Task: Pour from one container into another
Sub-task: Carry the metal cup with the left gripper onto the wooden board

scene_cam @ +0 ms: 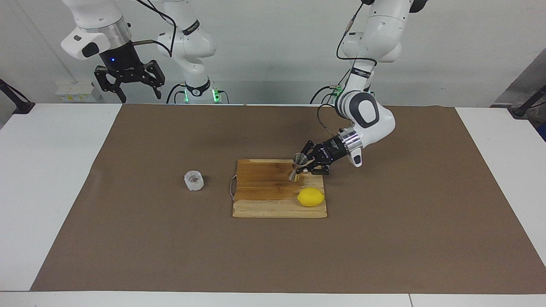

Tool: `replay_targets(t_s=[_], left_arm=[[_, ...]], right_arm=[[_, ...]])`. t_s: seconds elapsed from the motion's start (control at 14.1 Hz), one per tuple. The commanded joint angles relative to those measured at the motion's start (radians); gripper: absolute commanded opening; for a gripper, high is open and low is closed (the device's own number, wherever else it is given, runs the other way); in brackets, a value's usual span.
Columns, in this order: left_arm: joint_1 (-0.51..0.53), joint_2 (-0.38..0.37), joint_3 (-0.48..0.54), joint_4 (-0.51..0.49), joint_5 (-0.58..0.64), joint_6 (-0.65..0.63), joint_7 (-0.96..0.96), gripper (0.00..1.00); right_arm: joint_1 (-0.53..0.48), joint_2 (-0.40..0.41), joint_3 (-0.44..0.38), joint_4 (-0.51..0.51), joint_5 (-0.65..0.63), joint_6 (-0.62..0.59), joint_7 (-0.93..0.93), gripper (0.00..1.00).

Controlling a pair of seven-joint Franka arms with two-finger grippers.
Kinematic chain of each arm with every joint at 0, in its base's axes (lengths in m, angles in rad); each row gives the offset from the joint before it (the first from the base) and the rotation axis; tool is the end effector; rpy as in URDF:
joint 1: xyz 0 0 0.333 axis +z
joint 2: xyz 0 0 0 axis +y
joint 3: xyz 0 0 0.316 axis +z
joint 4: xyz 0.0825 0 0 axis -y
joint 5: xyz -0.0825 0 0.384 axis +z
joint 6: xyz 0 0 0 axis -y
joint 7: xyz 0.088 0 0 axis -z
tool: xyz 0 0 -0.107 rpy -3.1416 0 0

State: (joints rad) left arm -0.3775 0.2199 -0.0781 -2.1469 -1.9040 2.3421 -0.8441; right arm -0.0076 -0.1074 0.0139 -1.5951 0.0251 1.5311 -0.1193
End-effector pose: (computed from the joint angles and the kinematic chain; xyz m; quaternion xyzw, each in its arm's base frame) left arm 0.5121 -0.2663 0.3125 0.4527 0.6753 -0.3612 0.4566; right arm 0.5165 0.0065 0.6671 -0.9977 -0.0635 -0.0223 0.0105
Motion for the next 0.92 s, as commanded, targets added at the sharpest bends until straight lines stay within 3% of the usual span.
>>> replay_targets(t_s=[0.0, 0.21, 0.64, 0.71, 0.78, 0.85], left_arm=[[-0.059, 0.059, 0.015, 0.051, -0.100, 0.025, 0.055, 0.00], [-0.115, 0.090, 0.015, 0.055, -0.222, 0.069, 0.178, 0.00], [-0.182, 0.113, 0.015, 0.055, -0.271, 0.149, 0.181, 0.01], [-0.181, 0.113, 0.015, 0.053, -0.271, 0.157, 0.181, 0.55], [-0.179, 0.113, 0.017, 0.051, -0.265, 0.154, 0.187, 1.00], [-0.170, 0.113, 0.015, 0.051, -0.262, 0.151, 0.204, 1.00]], right_arm=[[-0.008, -0.006, 0.001, 0.000, 0.016, -0.012, 0.021, 1.00], [-0.008, -0.006, 0.001, 0.000, 0.016, -0.012, 0.021, 1.00], [-0.008, -0.006, 0.001, 0.000, 0.016, -0.016, 0.021, 1.00], [-0.008, -0.006, 0.001, 0.000, 0.016, -0.019, 0.021, 1.00], [-0.008, -0.008, 0.001, 0.000, 0.016, -0.041, 0.021, 1.00], [-0.008, -0.008, 0.001, 0.000, 0.016, -0.051, 0.018, 1.00]])
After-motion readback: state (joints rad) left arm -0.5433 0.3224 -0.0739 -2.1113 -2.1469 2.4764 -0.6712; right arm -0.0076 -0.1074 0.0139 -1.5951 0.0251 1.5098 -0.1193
